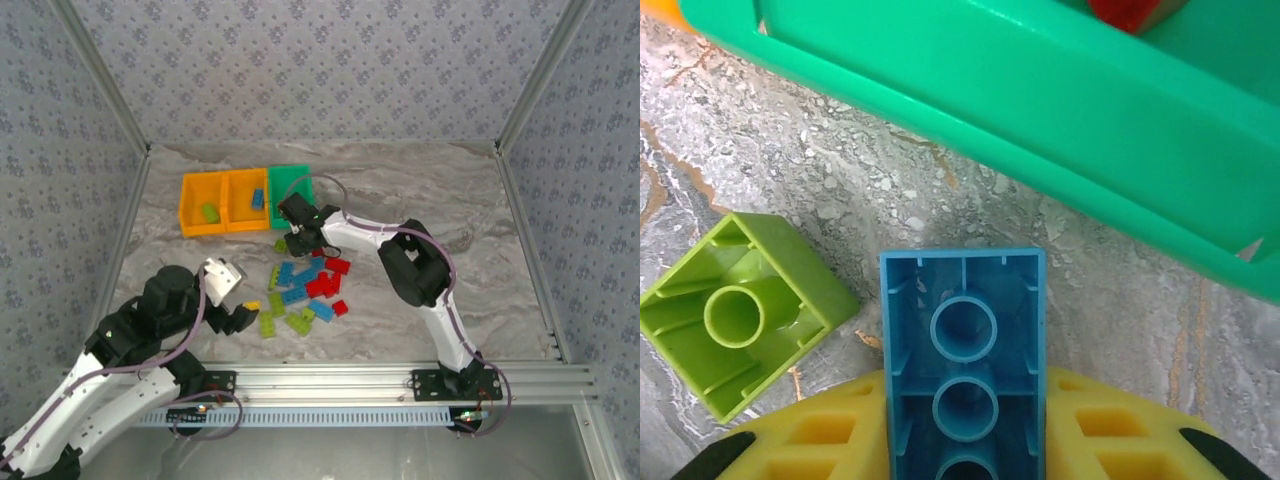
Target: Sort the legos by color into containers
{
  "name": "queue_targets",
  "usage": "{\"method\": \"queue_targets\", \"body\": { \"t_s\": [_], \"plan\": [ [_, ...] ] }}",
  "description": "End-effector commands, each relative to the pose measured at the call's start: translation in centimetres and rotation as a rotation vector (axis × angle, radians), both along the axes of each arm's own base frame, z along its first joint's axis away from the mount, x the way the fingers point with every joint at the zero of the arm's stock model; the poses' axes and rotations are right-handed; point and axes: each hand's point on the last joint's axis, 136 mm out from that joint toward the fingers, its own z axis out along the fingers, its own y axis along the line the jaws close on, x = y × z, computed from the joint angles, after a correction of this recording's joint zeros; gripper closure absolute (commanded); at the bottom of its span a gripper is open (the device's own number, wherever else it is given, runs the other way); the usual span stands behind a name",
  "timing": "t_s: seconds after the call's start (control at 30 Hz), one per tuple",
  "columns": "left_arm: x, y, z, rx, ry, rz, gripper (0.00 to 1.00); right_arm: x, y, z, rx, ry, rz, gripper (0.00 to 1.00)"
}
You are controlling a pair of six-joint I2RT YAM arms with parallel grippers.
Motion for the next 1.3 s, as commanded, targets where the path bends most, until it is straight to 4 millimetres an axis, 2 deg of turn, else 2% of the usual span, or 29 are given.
{"method": "queue_targets", "body": {
  "t_s": [0.0,0.07,0.17,0.23,0.3,0.4,0.5,0.7,0.8,0.9,0.97,1.1,1.27],
  "plan": [
    [0.4,0.0,0.8,-0.029,-0.042,0.01,0.13,-0.5,0.6,6.1,0.072,-0.14,-0.001,0.67],
    [0.9,0.3,1.0,-0.051,-0.043,0.049,0.03,-1.2,0.9,9.8,0.141,-0.211,-0.002,0.68],
    [2.3,1.2,1.6,-0.104,-0.04,0.155,0.01,-1.9,1.9,15.2,0.273,-0.327,0.02,0.68],
    [2.8,1.9,1.5,-0.118,-0.026,0.208,0.01,-1.9,2.9,17.9,0.351,-0.403,0.04,0.68],
    [3.8,2.6,2.3,-0.149,-0.048,0.268,0.01,-0.8,3.9,19.2,0.386,-0.46,0.04,0.68],
    [4.6,3.9,2.4,-0.159,-0.051,0.352,0.01,1.7,5.9,19.2,0.4,-0.495,0.046,0.68],
    [4.8,4.3,2.3,-0.16,-0.044,0.376,0.01,4.3,8.2,18.3,0.407,-0.51,0.063,0.68],
    [4.8,4.4,2.3,-0.156,-0.047,0.375,0.01,8.8,11.9,15.5,0.42,-0.509,0.084,0.68],
    [4.8,4.5,2.3,-0.156,-0.051,0.378,0.01,10.3,13.2,13.8,0.384,-0.516,0.1,0.62],
    [4.8,4.6,2.2,-0.152,-0.053,0.383,0.01,11.0,13.9,12.6,0.351,-0.489,0.102,0.54],
    [4.8,4.6,2.1,-0.151,-0.053,0.384,0.01,10.9,14.0,12.9,0.344,-0.478,0.105,0.5],
    [5.0,4.8,2.0,-0.142,-0.054,0.395,0.01,10.2,13.5,15.5,0.353,-0.486,0.109,0.47],
    [4.9,4.7,1.9,-0.133,-0.057,0.385,0.01,7.6,10.8,19.3,0.336,-0.457,0.115,0.47]
  ]
}}
